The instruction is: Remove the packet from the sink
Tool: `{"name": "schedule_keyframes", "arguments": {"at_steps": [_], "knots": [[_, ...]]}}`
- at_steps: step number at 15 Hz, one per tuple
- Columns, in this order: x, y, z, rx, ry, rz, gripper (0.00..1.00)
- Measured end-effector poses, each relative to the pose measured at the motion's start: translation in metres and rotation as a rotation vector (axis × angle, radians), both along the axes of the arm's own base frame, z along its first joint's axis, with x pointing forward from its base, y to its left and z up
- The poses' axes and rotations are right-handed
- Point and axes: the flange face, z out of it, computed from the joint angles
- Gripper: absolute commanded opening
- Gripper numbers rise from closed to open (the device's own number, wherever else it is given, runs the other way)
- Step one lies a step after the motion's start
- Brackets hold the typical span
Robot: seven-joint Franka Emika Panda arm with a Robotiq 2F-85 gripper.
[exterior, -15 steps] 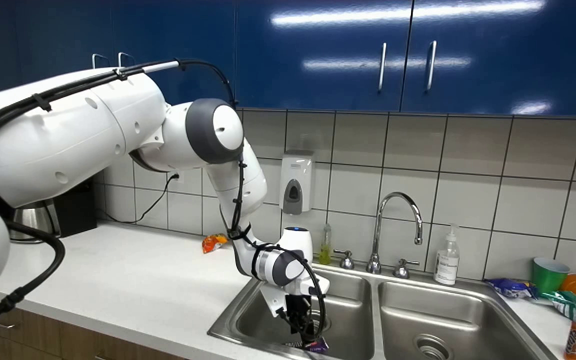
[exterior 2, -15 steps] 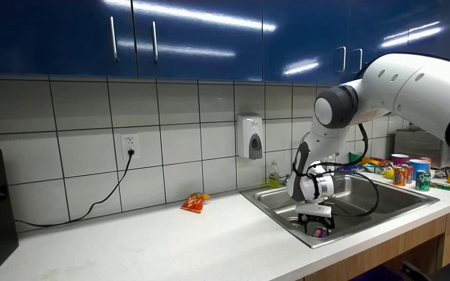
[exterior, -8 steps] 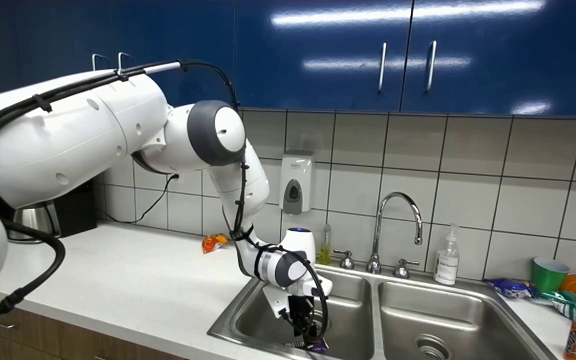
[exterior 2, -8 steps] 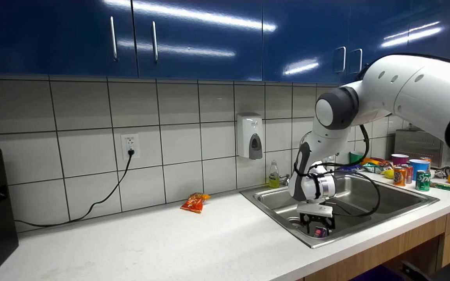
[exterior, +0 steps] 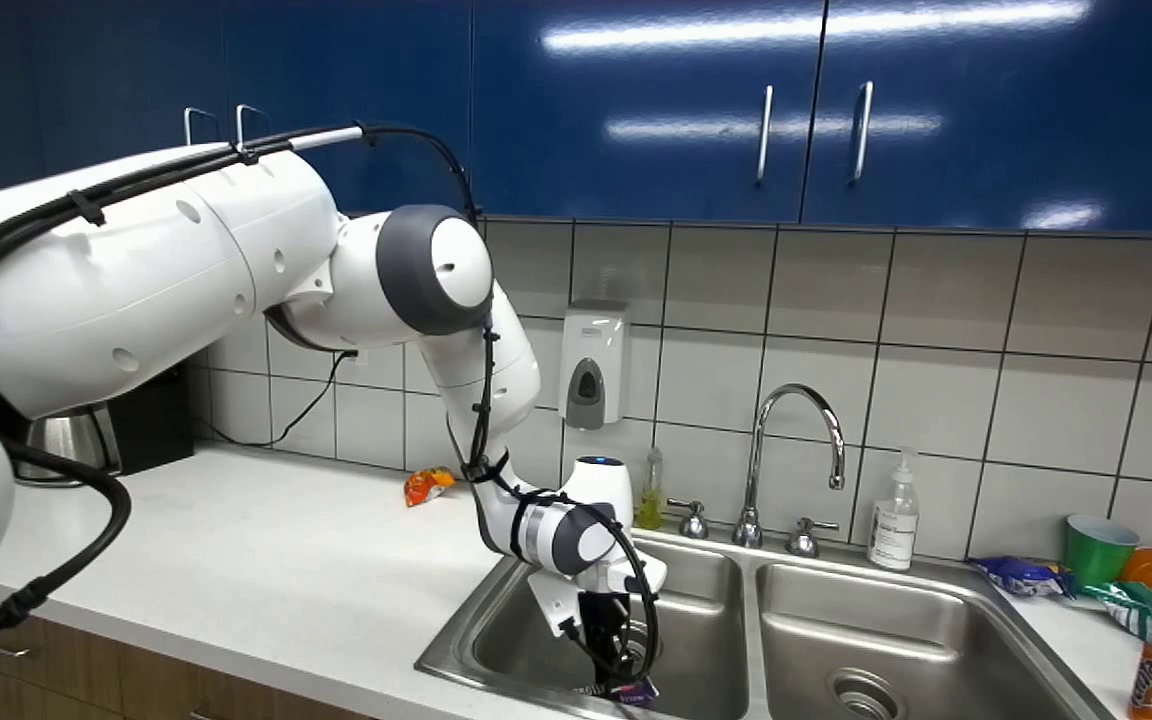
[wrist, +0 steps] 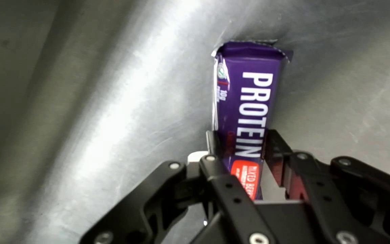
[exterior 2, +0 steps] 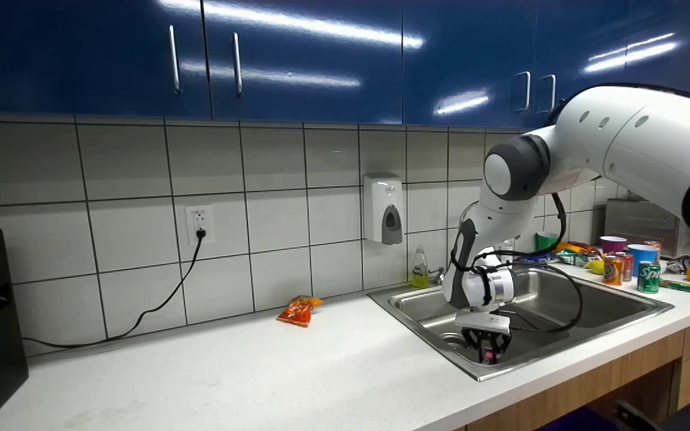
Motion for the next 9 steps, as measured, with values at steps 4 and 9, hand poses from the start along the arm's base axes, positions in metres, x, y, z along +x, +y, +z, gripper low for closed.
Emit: {"name": "schedule_keyframes", "arguments": {"at_steps": [4, 9], "knots": [[0.0005, -0.0006, 0.0004, -0.001, -0.001, 0.000, 0.11], [0.0014, -0.0015, 0.0014, -0.003, -0.004, 0.000, 0.11]]}}
